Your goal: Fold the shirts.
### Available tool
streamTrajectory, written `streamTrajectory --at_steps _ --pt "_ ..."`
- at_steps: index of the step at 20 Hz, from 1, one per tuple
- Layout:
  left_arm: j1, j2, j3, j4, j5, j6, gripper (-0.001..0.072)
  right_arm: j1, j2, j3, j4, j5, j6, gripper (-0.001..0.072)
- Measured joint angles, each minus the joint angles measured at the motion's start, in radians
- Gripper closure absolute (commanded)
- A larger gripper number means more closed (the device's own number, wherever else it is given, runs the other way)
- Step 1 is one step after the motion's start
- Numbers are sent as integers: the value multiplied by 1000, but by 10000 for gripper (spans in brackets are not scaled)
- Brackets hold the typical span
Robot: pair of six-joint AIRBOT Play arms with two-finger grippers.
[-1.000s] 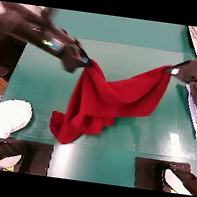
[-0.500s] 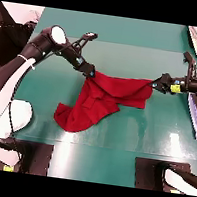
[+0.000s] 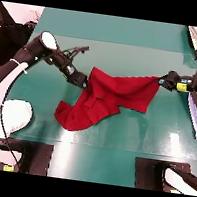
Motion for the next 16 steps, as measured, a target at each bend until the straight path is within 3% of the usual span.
streamTrajectory --at_steps 6,15,16 --pt "-77 15 -159 -16 75 40 155 -62 38 0 1 0 -1 696" --pt "-151 15 -196 -17 269 34 156 -77 46 0 2 24 -1 696" --pt "-156 15 -196 -17 277 30 224 -78 46 0 2 25 -1 697"
